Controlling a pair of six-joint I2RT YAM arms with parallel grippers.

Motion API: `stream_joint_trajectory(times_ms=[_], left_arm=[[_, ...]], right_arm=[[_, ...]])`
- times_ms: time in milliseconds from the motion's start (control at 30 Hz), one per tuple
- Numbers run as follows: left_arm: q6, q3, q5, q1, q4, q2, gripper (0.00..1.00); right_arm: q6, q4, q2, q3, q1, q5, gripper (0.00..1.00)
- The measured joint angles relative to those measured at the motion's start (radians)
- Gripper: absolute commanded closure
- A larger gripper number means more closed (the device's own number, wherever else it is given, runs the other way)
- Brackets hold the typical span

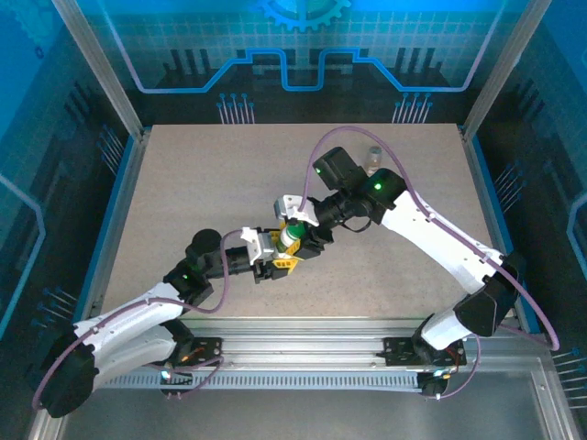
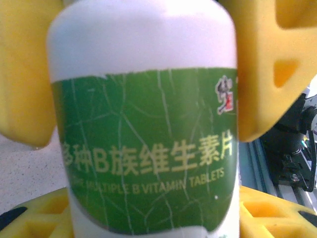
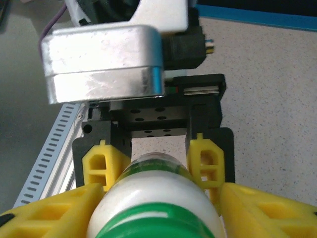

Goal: Sort the pills into containers

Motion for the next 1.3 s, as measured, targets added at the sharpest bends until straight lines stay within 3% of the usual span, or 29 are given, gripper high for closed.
stream_joint_trajectory(times_ms=[67,300,567,833,1033,1300], left_arm=[[0.000,0.000,-0.027,-0.001,-0.003,0.000,1.00],[-0.005,0.000,-0.196,-0.001,-0.001,0.034,1.00],[-0.018,0.000,-0.466,-0.001,0.062,0.137,1.00],[-0.027,0.000,-0.542,-0.001,0.159,0.192,1.00],[-0.030,0.000,-0.568,-0.005,0.198,0.217,1.00],[-0.030,0.000,-0.597,-0.017,0.209,0.247,1.00]], right_arm=[[0.018,0.010,-0.005,0.000,-0.003,0.020,0.29],[0.169,0.117,-0.103,-0.060,-0.108,0.082,0.22],[0.727,0.391,-0.217,-0.167,-0.114,0.437,0.25],[1.160,0.587,-0.196,-0.300,-0.066,0.559,0.27],[1.291,0.684,-0.135,-0.315,-0.034,0.569,0.27],[1.348,0.740,-0.109,-0.317,0.015,0.596,0.31]])
